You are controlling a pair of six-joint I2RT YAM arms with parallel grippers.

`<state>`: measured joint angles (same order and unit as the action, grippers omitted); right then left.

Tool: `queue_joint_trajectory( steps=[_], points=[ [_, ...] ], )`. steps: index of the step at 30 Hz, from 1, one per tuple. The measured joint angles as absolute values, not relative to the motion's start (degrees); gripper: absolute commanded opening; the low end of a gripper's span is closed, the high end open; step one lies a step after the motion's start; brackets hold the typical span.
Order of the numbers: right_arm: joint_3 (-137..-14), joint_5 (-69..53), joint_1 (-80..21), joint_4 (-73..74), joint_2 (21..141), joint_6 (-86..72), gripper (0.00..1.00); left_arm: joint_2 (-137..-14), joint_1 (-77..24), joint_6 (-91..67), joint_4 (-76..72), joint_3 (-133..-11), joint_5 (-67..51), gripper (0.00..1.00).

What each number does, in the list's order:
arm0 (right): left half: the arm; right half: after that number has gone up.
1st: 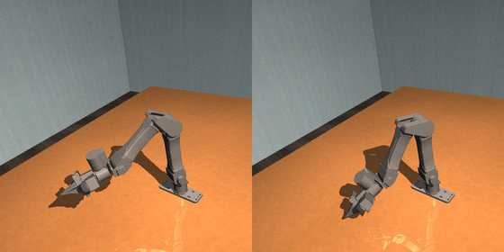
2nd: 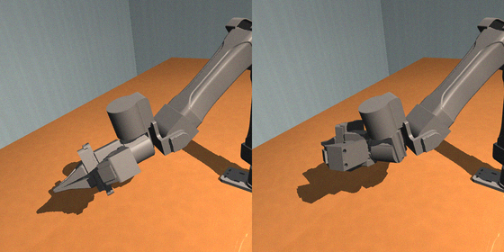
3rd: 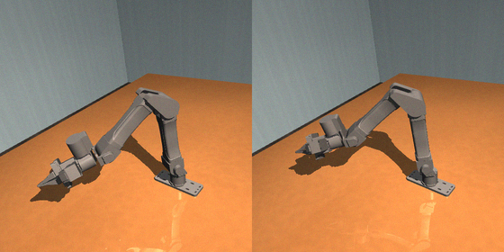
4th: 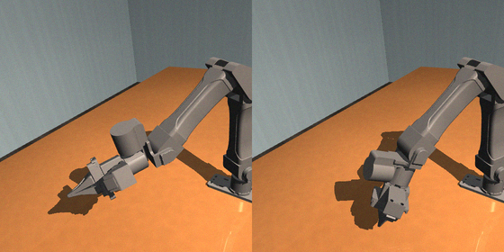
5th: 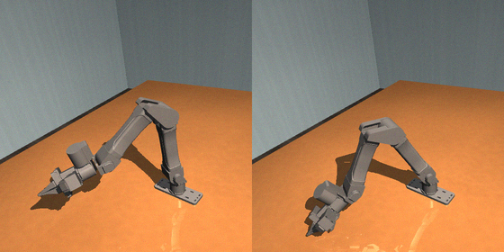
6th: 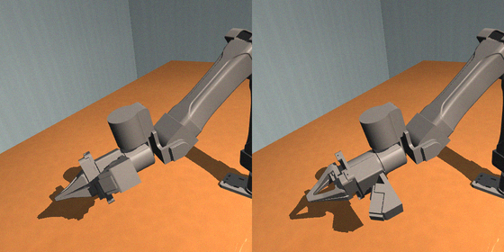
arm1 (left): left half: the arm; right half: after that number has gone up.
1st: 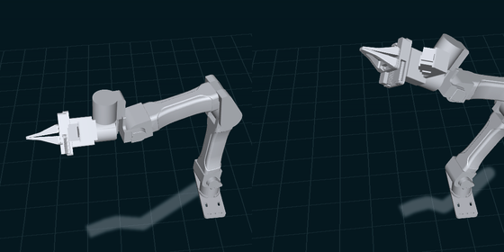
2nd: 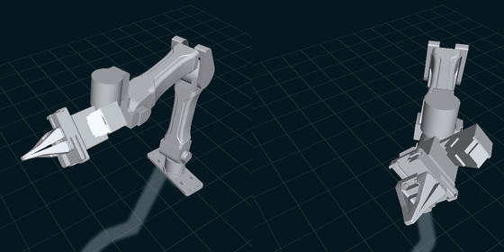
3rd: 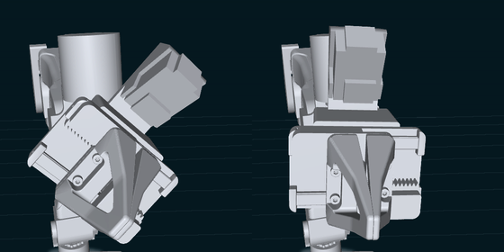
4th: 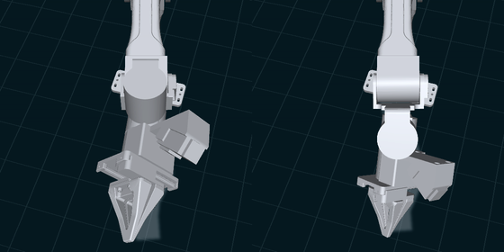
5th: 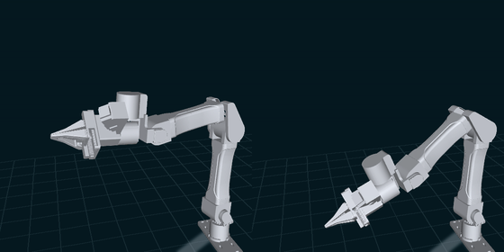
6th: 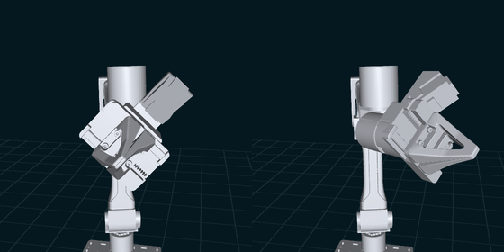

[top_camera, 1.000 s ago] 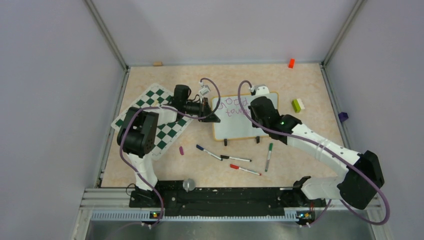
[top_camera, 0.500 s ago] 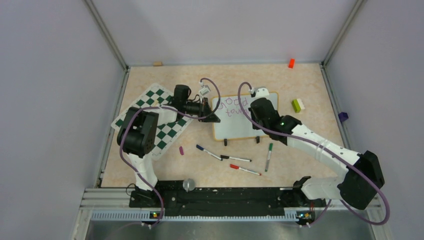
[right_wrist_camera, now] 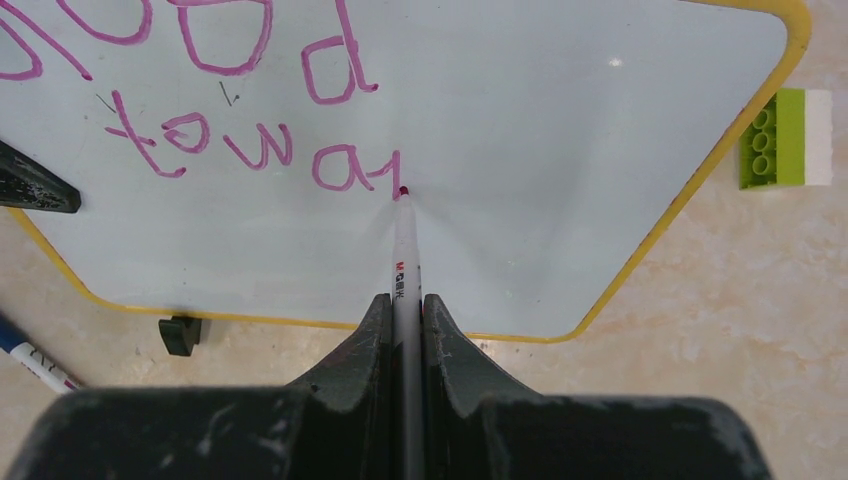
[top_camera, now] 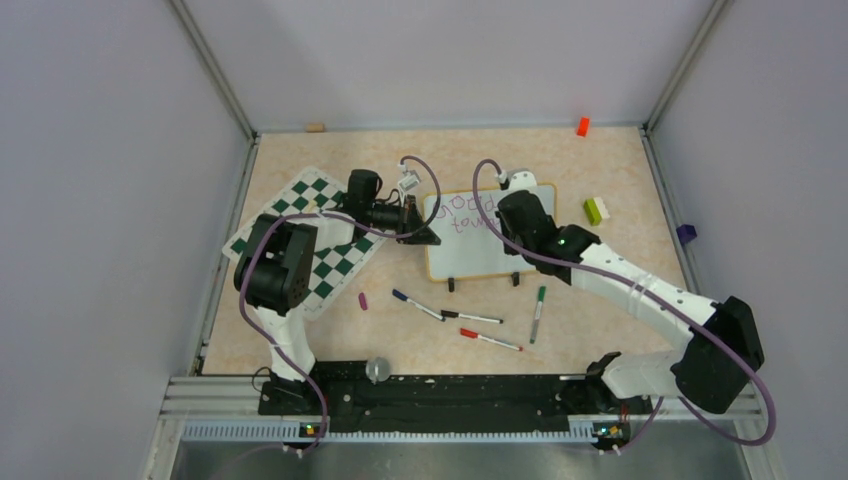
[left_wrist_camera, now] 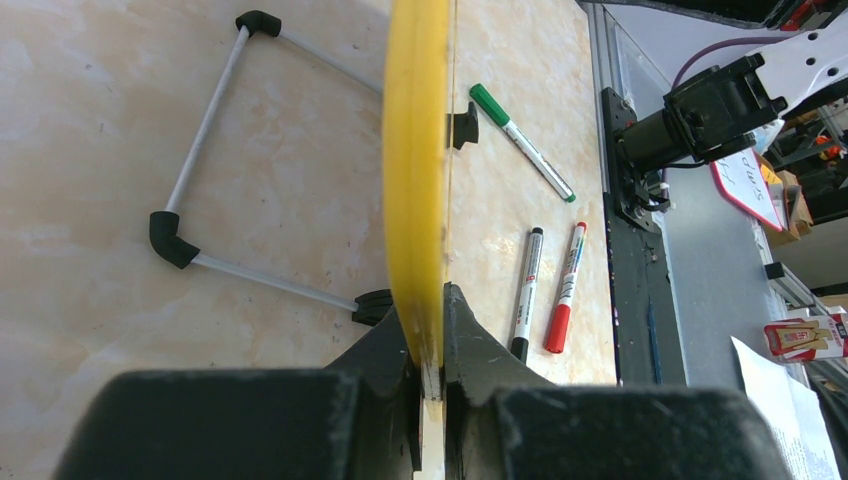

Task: Write a sentence on the whiteboard

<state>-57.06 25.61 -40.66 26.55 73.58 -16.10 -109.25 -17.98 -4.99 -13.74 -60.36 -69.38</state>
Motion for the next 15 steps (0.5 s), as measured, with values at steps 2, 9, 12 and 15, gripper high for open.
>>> queue_joint_trajectory(
  steps=[2, 9, 12, 15],
  points=[
    [-57.2, 26.0, -40.6, 26.3, 73.6, -16.1, 0.0, -109.3, -18.0, -5.0, -13.7, -60.4, -69.4, 0.0],
    [-57.5, 26.5, -40.5, 26.2, 73.6, -16.1, 0.0, -109.3, -18.0, -5.0, -13.7, -60.4, -69.4, 0.0],
    [-57.5, 26.5, -40.3, 26.2, 73.6, -16.1, 0.0, -109.3, -18.0, -5.0, -13.7, -60.4, -69.4, 0.0],
    [-57.6, 26.5, -40.2, 26.2, 73.5, -16.1, 0.0, -109.3, -18.0, -5.0, -13.7, -60.4, -69.4, 0.0]
  ],
)
